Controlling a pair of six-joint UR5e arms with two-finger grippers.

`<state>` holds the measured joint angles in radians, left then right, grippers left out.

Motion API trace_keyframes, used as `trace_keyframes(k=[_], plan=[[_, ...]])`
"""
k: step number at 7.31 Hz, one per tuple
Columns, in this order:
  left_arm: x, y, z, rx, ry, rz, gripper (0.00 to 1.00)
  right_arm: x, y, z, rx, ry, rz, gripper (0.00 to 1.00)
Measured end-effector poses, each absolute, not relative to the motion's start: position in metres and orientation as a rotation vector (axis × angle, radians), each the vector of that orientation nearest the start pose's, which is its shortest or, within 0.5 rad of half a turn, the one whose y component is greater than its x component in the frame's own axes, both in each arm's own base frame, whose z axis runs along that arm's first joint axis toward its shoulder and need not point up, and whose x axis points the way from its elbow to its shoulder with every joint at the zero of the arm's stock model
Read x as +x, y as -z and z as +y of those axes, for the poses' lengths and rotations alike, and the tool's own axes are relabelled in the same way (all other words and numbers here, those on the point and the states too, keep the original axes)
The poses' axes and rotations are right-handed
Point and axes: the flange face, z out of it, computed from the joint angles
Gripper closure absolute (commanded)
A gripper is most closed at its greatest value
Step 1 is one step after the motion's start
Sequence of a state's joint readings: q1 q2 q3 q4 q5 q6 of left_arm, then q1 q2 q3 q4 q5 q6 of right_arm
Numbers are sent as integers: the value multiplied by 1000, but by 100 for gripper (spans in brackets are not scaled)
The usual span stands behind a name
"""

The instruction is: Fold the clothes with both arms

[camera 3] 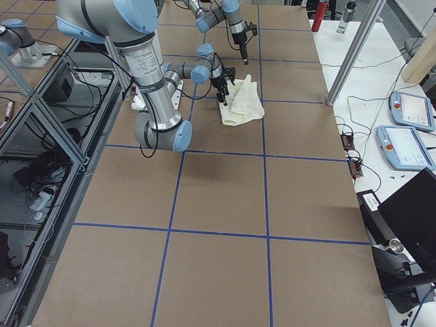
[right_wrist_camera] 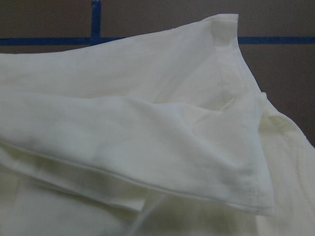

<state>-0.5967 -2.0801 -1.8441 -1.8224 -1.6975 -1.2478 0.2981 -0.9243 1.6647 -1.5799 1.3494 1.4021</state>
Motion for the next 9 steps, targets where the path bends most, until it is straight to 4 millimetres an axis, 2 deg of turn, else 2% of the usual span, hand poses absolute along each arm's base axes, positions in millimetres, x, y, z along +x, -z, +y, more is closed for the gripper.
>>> trace_keyframes(k=[2,4,5,6,7,9], plan=[[443,-221,-447,357,183,983,0,-617,-254,-355,384,-202,-625,0],[441,-218,-446,360,182,989,0,-610,-254,-374,397,-216,-610,0],[441,-218,-445,361,182,990,0,-605,-254,-393,409,-227,-596,0],[441,-218,-445,361,182,990,0,-600,-257,-421,423,-237,-567,0],[440,-217,-445,361,182,992,0,-594,-259,-452,433,-251,-534,0],[439,-219,-443,359,182,992,0,-570,-261,-519,444,-283,-501,0]])
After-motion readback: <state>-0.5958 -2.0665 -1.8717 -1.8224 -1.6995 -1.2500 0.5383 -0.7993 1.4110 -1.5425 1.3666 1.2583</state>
